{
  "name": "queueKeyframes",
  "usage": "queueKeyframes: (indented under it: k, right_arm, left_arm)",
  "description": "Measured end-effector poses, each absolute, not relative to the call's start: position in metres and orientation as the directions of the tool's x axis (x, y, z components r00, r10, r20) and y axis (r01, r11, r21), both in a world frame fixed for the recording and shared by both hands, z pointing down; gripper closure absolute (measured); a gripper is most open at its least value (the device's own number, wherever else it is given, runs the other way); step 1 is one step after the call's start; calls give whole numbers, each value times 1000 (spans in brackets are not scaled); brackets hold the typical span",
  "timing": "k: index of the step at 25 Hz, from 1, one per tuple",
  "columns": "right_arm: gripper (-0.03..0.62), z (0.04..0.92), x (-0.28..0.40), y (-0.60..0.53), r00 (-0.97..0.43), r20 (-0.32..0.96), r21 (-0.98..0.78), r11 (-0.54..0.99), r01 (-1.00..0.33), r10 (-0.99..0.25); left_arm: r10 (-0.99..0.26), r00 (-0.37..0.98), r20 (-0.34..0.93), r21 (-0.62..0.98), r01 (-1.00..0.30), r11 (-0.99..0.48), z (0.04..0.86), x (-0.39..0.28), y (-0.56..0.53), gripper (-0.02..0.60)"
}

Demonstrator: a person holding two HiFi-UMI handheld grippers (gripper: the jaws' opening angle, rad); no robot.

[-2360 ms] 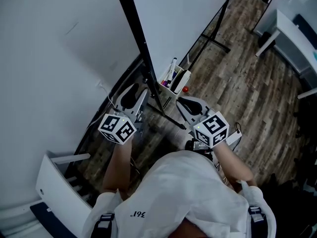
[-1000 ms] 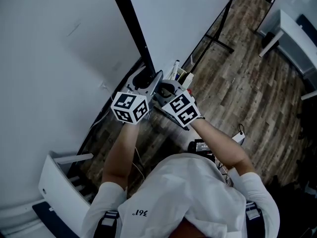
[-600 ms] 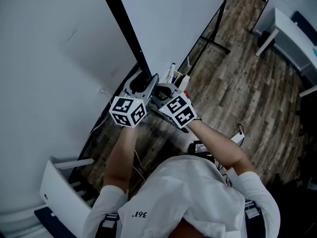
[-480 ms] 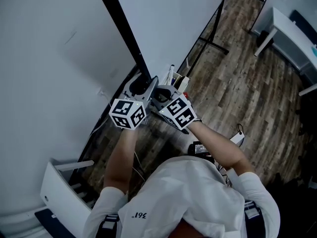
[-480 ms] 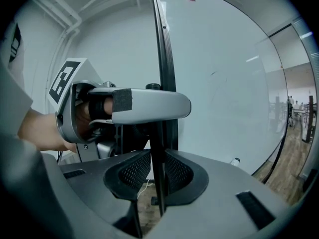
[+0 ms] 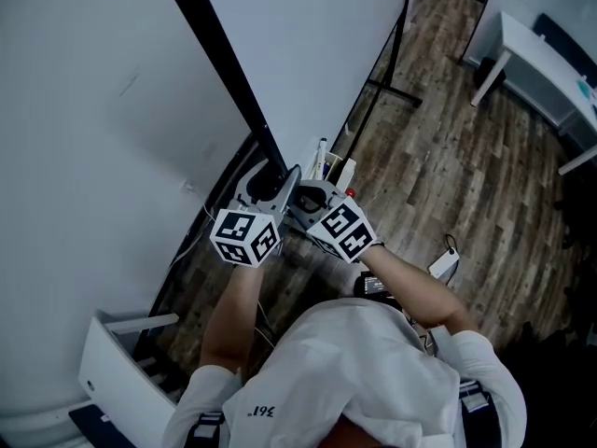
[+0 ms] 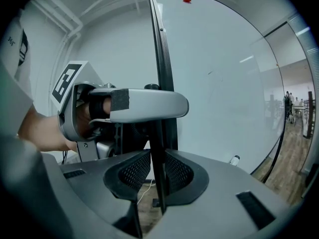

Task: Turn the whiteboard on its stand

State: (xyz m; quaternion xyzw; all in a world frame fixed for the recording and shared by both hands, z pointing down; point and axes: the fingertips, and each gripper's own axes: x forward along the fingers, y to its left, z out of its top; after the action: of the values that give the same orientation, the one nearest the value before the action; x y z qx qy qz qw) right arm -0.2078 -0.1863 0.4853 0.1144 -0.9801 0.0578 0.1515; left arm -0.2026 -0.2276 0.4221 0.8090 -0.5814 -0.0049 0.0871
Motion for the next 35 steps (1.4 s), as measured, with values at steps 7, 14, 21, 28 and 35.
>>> queueKeyframes:
  k: [7,14,21,28,35]
  right_arm:
    - [503,483,-183,-167,-928,312,-85,967,-239,-202]
    - [503,484,-157,-150,-928,312,-75,969,-237,-202]
    - [503,485,-135,-136,-929,316,-83,970,-229,-193]
    - [502,482,-118,-127,-928,308,-96,963,-250,-210]
    - [500,484,-97,-112,-931,315,-113,967,-228,-182]
  left_arm:
    - [-936,337,102,156,-935,-320,422,-177,-209,382]
    - [-928,357,110,168,-927,-336,422,-151,-190,382]
    - [-913,389,121,178,-914,-366,422,-128,-174,380]
    - [-900,418,120,179,-901,-395,422,-109,-161,380]
    - [-877,464,126,191,-879,-437,421,-87,-147,380]
